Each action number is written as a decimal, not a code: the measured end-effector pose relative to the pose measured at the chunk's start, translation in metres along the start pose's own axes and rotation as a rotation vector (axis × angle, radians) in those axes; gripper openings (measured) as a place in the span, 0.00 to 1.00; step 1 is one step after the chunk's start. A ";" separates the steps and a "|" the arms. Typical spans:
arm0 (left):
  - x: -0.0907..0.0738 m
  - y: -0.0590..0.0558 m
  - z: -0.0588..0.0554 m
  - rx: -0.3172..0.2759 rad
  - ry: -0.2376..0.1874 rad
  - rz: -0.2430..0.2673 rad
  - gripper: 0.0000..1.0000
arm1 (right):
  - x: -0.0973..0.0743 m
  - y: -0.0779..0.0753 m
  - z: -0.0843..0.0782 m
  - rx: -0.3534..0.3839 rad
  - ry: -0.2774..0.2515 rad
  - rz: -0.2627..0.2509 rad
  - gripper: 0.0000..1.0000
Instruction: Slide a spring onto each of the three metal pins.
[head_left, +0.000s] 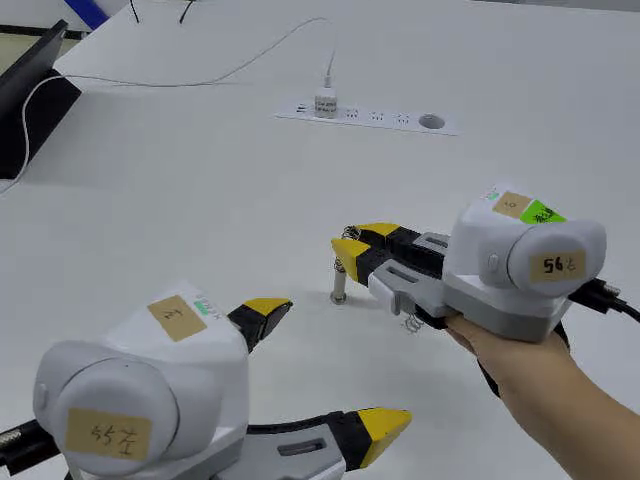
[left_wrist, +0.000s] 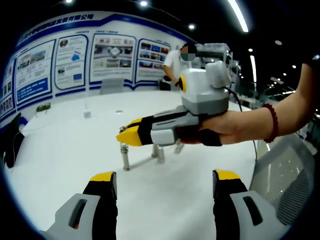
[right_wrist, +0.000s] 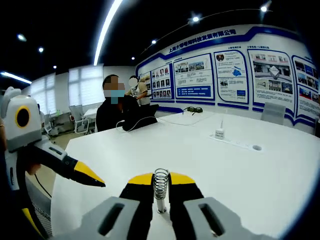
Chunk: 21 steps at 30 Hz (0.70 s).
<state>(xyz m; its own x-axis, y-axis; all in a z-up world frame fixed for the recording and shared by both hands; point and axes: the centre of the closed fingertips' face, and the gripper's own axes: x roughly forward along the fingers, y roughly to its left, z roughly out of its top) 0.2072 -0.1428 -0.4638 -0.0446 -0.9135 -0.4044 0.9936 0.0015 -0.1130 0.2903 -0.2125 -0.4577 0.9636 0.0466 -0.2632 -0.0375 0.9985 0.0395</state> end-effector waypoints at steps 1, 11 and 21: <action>0.000 0.000 0.000 -0.002 -0.001 0.000 0.80 | 0.001 0.000 -0.001 0.000 0.004 0.002 0.12; -0.001 0.002 0.000 0.000 -0.001 0.007 0.79 | 0.005 0.002 -0.017 -0.031 0.054 0.000 0.12; -0.002 0.001 0.003 -0.008 -0.018 0.005 0.79 | 0.009 0.003 -0.033 -0.031 0.103 -0.006 0.12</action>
<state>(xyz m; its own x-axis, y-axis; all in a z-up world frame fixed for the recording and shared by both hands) 0.2089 -0.1424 -0.4603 -0.0376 -0.9204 -0.3891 0.9930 0.0093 -0.1179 0.2902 -0.2085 -0.4922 0.9317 0.0414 -0.3608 -0.0411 0.9991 0.0084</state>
